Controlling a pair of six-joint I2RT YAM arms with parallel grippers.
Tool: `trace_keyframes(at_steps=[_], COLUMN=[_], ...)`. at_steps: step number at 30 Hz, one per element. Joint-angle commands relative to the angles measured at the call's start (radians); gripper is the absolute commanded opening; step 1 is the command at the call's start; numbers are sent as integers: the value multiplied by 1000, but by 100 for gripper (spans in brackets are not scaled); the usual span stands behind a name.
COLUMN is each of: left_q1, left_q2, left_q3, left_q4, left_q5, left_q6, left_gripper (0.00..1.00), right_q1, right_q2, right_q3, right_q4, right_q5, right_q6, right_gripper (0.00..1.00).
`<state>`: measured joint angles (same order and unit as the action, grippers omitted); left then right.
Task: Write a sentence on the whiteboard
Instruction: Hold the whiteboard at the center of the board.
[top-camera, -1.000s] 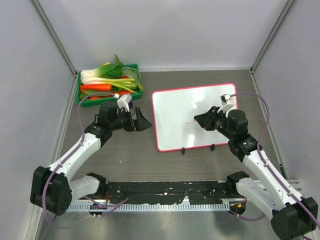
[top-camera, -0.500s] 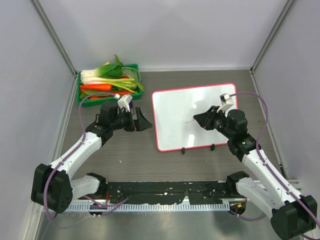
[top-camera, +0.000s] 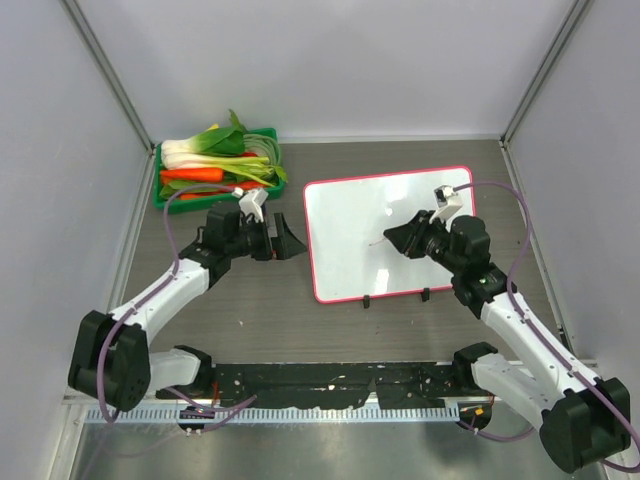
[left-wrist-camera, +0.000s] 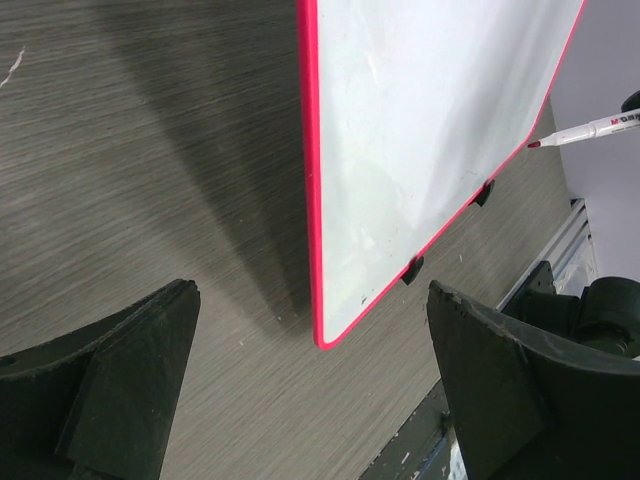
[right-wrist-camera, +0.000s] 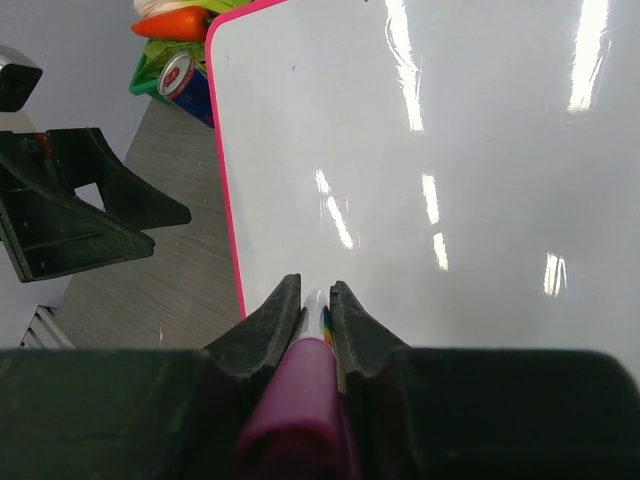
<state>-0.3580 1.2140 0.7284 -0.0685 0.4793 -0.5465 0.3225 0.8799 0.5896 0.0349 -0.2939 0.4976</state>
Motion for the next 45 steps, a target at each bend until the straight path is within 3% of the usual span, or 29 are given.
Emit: trace_keyframes(at_steps=[1,13,24,31,37,45], left_q1=[5,7,5,2,4,-15], left_q2=[70,360,507,538,547,513], left_q3=[-24,29,23,20,22,35], left_q4=[197,533,814,817,774,592], left_q5=[88,286,406,429,420,340], left_q6=[-18,-9,-133,-133,-115,-10], left_gripper=[99,94,81,52,35,15], right_q1=[-5,-5,-5,-5,-5,-3], right_q2=[17,85,120,152,192,249], right_q3=[24,42,61,62,81,130], right_q4=[91,186,206,264,309,341], right_q5=[-33,-77,-65,-97,-113,-113], right_q6=[-11,18,13,19,22,10], right_gripper=[2,1,1,1,1,1])
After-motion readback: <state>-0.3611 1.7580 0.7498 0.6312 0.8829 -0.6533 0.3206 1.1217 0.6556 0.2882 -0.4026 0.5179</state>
